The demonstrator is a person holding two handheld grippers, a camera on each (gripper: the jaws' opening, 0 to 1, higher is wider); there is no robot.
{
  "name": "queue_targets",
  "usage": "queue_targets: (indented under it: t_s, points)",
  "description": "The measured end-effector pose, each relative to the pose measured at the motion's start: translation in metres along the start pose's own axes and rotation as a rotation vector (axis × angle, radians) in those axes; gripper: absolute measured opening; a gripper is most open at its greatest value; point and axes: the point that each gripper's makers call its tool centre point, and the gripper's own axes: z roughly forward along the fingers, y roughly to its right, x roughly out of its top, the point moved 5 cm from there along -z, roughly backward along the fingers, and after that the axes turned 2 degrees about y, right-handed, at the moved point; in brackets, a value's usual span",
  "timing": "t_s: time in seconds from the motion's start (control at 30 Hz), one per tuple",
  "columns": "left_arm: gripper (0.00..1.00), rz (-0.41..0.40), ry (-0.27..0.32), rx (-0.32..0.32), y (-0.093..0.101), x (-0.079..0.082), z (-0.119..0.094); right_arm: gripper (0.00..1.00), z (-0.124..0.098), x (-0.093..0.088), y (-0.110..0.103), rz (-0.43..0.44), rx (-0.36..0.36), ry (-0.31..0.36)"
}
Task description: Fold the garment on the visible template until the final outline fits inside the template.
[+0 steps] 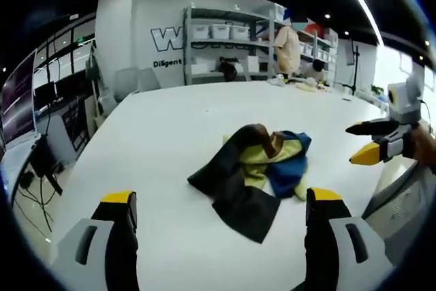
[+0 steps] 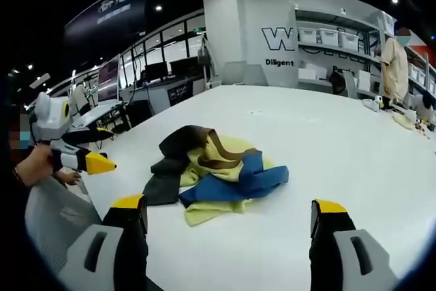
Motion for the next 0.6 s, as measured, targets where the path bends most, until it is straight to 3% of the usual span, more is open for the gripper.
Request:
queue_targets:
  t_s: [0.37, 0.6]
  points:
    - [0.99, 0.013, -0.030, 0.008, -0.003, -0.001, 0.001, 0.99, 0.000, 0.003, 0.000, -0.007, 0.002, 0.002]
    - [0.97, 0.030, -0.032, -0.003, -0.009, 0.012, 0.007, 0.98, 0.005, 0.012, 0.004, -0.016, 0.014, 0.003]
